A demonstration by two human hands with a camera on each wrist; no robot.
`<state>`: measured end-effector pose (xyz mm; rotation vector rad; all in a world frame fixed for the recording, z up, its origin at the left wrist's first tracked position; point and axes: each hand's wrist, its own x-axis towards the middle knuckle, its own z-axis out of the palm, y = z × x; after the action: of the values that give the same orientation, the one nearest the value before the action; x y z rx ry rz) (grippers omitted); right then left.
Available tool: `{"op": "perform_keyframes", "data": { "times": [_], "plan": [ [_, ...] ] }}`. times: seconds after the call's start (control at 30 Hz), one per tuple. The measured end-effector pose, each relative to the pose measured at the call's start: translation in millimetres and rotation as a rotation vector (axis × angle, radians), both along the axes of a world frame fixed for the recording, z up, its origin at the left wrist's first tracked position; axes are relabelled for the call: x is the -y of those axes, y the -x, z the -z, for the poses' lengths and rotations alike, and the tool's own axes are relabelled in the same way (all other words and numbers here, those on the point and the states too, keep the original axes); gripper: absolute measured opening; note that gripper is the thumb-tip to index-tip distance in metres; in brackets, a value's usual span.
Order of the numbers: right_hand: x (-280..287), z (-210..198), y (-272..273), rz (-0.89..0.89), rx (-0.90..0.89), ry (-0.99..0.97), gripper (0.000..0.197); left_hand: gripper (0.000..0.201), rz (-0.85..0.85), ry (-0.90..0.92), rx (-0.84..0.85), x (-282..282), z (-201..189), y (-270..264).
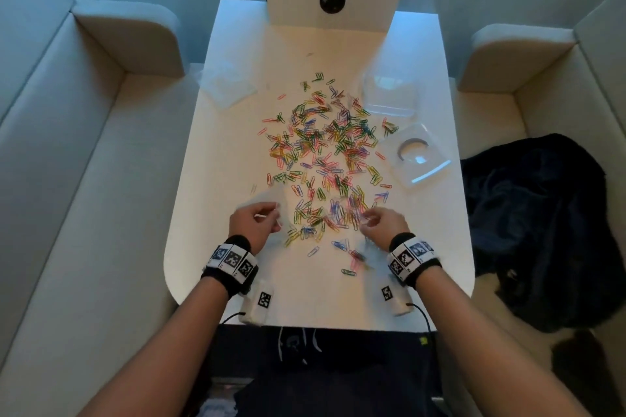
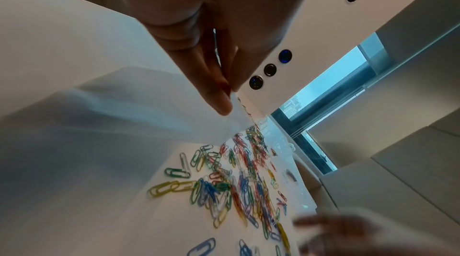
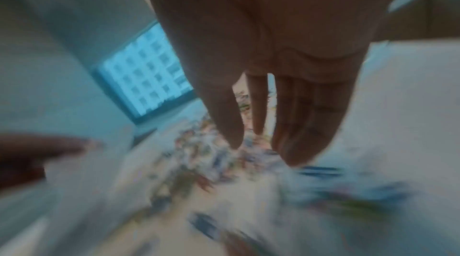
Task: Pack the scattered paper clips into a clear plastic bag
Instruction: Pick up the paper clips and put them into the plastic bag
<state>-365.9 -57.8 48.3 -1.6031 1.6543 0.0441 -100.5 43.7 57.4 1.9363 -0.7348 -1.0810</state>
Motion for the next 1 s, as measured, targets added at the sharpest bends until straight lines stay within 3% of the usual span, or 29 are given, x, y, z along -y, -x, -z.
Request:
{"op": "perform_keyframes", "data": {
  "times": [0.07, 0.1, 0.2, 0.3, 0.37, 0.53, 0.7, 0.77, 0.87, 1.0],
  "plan": [
    [-13, 8, 31, -0.052, -0.293, -0.103, 0.07, 0.019, -0.014, 0.02, -0.014, 1, -1, -4],
    [-22, 11, 42, -0.045, -0.356, -0.138, 0.084, 0.019, -0.022, 0.029, -0.019, 1, -1, -6],
    [-45, 26, 51, 0.029, -0.299, -0.129, 0.114, 0.02, -0.044, 0.048, -0.028, -1, -5, -10],
    [-60, 39, 29, 0.038, -0.168, 0.003, 0.121, 0.019, -0.044, 0.035, -0.034, -7, -9, -11],
    [-65, 42, 7, 0.007, -0.098, 0.092, 0.111, 0.019, -0.035, 0.025, -0.036, -12, -12, -11],
    [-61, 43, -26, -0.084, -0.052, 0.247, 0.039, 0.016, 0.012, 0.013, 0.01, -23, -15, -5],
    [-49, 43, -28, -0.139, -0.028, 0.276, 0.014, 0.014, 0.036, -0.009, -0.007, -28, -12, 6],
    [-44, 43, -22, -0.025, 0.022, 0.245, 0.012, 0.014, 0.05, -0.011, -0.009, -28, -11, 10],
    [-35, 37, -10, 0.314, 0.203, 0.083, 0.022, 0.015, 0.072, -0.01, -0.008, -25, -12, 18],
    [-27, 10, -7, 0.738, 0.799, -0.207, 0.028, 0.017, 0.102, -0.003, -0.008, -17, -17, 28]
  ]
}}
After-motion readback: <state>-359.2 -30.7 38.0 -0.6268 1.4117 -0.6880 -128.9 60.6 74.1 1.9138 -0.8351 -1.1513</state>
